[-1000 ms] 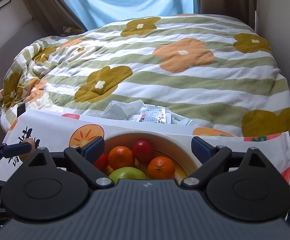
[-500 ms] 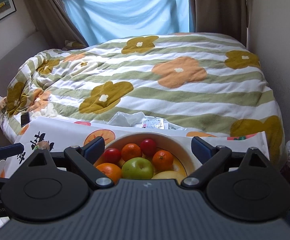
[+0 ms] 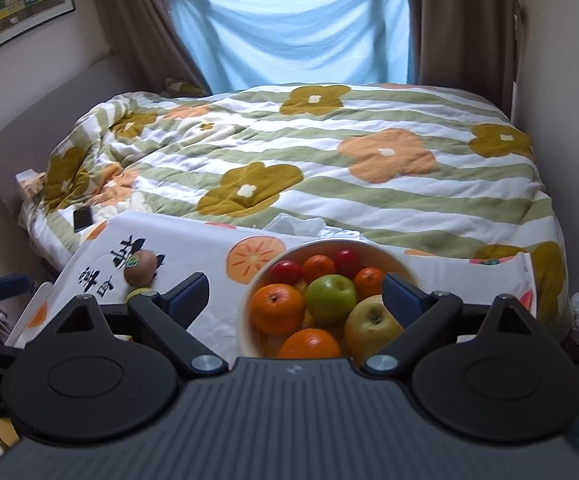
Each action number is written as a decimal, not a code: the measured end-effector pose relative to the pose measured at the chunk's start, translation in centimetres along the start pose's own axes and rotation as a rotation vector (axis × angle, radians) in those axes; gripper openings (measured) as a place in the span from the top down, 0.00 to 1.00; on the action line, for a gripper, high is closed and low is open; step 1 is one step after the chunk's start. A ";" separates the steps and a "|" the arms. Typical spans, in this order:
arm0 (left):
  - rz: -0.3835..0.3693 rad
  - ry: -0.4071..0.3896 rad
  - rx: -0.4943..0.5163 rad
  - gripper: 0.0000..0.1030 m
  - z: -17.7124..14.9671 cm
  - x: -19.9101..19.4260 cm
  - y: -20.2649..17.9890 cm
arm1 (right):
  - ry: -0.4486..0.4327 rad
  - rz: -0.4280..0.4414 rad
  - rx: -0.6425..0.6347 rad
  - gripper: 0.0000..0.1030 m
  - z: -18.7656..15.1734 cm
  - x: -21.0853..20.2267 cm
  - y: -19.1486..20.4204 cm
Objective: Organize fruits
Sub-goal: 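Move both tools back from the bowl toward the kiwi and green apple, then grasp the brown kiwi with the left tool while the right tool grasps the green apple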
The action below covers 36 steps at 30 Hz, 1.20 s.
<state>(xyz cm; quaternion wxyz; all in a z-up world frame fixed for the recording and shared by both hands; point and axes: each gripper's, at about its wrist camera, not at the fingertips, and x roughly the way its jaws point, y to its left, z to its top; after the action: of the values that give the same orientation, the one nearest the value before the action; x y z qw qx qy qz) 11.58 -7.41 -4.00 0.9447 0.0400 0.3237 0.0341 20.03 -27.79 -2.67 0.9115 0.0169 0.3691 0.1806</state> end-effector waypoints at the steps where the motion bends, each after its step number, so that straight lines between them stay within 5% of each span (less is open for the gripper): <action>1: 0.004 0.002 -0.004 0.01 -0.1 -0.2 0.6 | -0.001 0.002 -0.004 0.00 -0.2 -0.1 0.6; 7: 0.002 0.013 0.004 0.01 -0.5 -0.2 5.1 | -0.003 0.032 0.007 0.00 -1.6 0.3 4.2; 21: -0.164 0.067 0.185 0.01 0.3 6.5 14.8 | 0.054 -0.037 0.103 0.00 -5.0 6.3 12.7; 36: -0.341 0.255 0.109 0.02 0.9 18.0 16.7 | 0.093 -0.097 0.113 0.00 -7.2 14.6 18.2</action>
<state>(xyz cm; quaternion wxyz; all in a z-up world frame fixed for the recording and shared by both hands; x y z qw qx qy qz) 25.71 10.78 -12.59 0.8846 0.0312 0.4442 -0.1388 19.06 -6.59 -14.60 0.8987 0.0421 0.4210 0.1158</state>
